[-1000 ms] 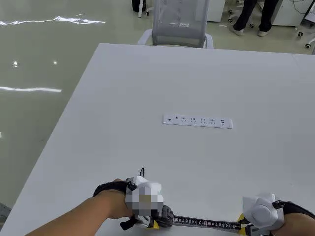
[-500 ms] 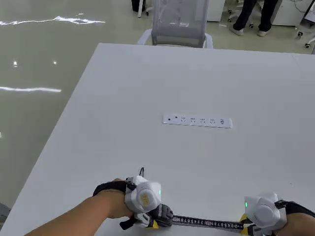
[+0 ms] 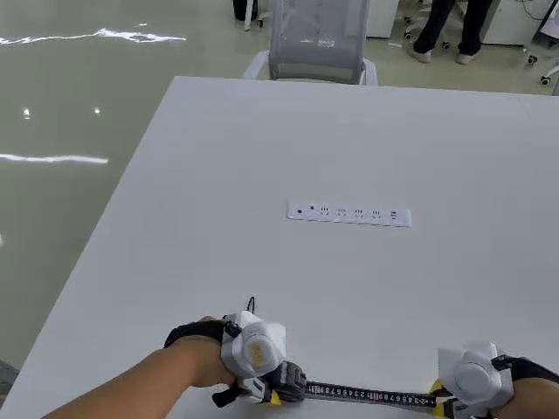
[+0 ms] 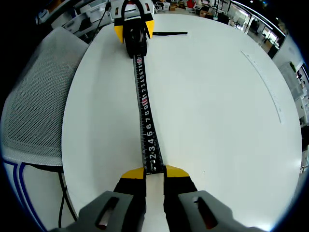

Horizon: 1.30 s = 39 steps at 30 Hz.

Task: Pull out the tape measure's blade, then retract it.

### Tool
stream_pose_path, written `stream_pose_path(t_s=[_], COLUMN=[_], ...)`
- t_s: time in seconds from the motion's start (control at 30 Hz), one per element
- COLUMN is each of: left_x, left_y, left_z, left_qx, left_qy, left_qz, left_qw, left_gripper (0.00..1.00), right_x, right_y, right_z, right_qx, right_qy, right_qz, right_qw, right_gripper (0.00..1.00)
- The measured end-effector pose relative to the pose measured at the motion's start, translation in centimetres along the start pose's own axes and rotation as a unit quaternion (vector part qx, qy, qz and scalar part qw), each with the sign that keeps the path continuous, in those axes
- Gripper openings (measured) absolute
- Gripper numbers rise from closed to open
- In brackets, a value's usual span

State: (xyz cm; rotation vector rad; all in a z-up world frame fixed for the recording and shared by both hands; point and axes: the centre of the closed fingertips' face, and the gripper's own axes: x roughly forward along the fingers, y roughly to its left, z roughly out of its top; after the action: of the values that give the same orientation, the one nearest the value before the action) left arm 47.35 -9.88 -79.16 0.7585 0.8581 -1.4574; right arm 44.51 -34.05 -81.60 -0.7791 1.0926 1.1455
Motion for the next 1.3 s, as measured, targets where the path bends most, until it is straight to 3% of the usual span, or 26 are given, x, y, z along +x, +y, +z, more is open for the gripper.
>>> stream_pose_path(t_s=[1.3], left_x=[0.0], left_y=[0.0], left_z=[0.0], left_qx=[0.001], left_qy=[0.001], left_qz=[0.001], left_qw=[1.0000], left_gripper=[0.34], right_x=[-0.4], right_y=[-0.1], right_z=[-1.3], right_qx=[0.008], right_qy=[0.006], right_qz=[-0.004], right_qw=[0.9999], right_gripper=[0.11])
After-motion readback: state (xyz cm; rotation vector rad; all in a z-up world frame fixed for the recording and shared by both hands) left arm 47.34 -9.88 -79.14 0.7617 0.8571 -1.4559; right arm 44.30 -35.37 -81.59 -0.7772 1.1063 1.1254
